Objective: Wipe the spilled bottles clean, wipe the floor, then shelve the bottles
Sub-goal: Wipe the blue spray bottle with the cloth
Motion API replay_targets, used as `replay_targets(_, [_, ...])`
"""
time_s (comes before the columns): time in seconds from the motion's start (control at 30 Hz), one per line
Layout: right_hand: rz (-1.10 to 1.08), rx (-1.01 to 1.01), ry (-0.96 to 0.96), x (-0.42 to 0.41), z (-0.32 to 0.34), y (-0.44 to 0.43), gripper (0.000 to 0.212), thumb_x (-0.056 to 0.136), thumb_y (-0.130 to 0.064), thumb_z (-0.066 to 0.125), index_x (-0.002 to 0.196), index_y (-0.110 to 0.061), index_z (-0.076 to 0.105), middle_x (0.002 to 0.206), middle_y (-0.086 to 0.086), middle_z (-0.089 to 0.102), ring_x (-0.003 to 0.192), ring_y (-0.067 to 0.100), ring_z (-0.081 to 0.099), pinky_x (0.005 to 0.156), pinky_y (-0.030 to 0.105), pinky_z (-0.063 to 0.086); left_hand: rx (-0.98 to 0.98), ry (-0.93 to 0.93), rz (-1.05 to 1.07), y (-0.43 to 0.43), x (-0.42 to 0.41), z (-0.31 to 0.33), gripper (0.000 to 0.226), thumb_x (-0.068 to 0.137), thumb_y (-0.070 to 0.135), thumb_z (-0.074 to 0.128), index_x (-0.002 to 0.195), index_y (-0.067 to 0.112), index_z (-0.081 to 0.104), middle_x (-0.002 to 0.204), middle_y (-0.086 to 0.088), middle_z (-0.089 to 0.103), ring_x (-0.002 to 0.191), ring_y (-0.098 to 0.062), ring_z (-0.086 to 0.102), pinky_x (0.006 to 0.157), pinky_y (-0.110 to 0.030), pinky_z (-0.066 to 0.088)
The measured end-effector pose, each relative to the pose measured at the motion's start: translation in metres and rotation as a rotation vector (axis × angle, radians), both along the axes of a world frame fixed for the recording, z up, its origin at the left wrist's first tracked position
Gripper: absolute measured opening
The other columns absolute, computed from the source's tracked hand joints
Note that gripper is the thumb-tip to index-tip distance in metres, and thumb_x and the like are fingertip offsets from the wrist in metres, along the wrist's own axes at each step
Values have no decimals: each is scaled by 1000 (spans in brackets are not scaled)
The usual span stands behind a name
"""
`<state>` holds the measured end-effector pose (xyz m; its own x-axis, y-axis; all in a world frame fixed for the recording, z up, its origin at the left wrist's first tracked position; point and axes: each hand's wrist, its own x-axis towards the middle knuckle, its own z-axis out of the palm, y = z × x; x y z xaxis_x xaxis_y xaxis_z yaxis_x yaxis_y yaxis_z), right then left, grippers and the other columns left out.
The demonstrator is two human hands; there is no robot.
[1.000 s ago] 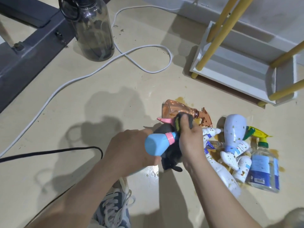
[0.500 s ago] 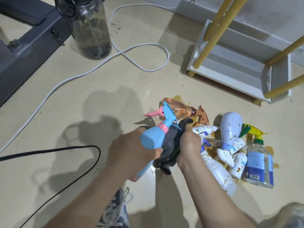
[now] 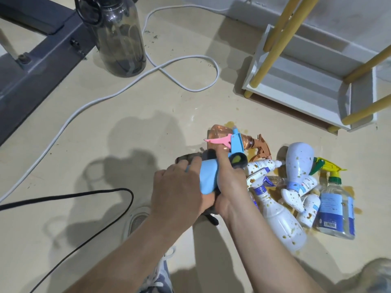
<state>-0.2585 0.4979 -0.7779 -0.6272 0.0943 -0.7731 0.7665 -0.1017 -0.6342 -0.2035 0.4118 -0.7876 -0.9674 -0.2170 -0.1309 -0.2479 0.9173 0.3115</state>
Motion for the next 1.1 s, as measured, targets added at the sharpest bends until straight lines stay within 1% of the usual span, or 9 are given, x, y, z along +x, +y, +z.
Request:
replay_targets(0.2, [414,119,320,29,-8,2,45,81,-62,48,96,-24,66,75,-5,68,70,17,63,73,38,49,415,-206,235,-21,-14,9,28,75,42,62,101,32,58,82,6,66,73,-20,55,64,-28,41])
replay_targets(0.27, [585,112,513,43,-11,6,43,89,-41,46,131,-33,52,119,-10,62,102,2,58,88,27,43,387,-197,227,-26,-18,8,30,79,35,59,108,31,59,84,3,65,75,-24,57,68,-28,45])
replay_targets(0.37, [847,314,737,45,-11,13,72,86,-13,39,152,-30,17,154,-22,1,142,-13,-5,112,6,4,191,-113,97,-27,-12,-2,39,79,26,52,117,31,55,92,-1,68,86,-29,64,72,-34,50])
replay_targets(0.5, [995,654,760,22,-6,7,56,84,-35,36,139,-33,47,147,-15,40,143,11,15,111,43,26,-139,-21,-33,-18,3,-6,32,80,29,39,110,29,51,93,4,63,84,-21,64,63,-29,36])
replay_targets(0.57, [1040,722,718,16,-5,5,45,87,-41,31,125,-36,54,130,-21,51,133,7,24,100,45,29,-216,-53,-65,-16,7,-3,38,77,32,27,105,29,52,92,6,62,83,-19,63,63,-29,29])
replay_targets(0.67, [1133,725,863,30,-11,16,64,83,-29,35,147,-29,39,153,-18,34,146,1,10,110,32,23,7,-91,22,-24,6,-5,37,67,41,28,93,30,52,86,5,64,80,-21,62,63,-29,38])
replay_targets(0.77, [948,461,884,46,-21,31,70,82,-14,36,152,-19,34,159,-15,24,149,-3,2,117,13,6,260,-203,99,-21,2,0,28,67,36,54,95,31,57,84,6,66,83,-22,62,70,-30,49])
replay_targets(0.9, [576,288,714,60,-24,31,52,95,-21,39,147,-21,45,155,-8,39,145,2,28,117,17,24,600,-194,362,-23,-3,5,36,63,53,73,94,41,61,81,16,66,78,-8,63,65,-26,48])
replay_targets(1.1, [-26,-2,135,19,6,15,18,92,-39,59,87,-23,64,82,-1,70,75,17,68,71,37,53,741,-101,283,-3,0,12,51,54,56,69,102,41,58,84,14,66,81,-9,61,73,-32,54])
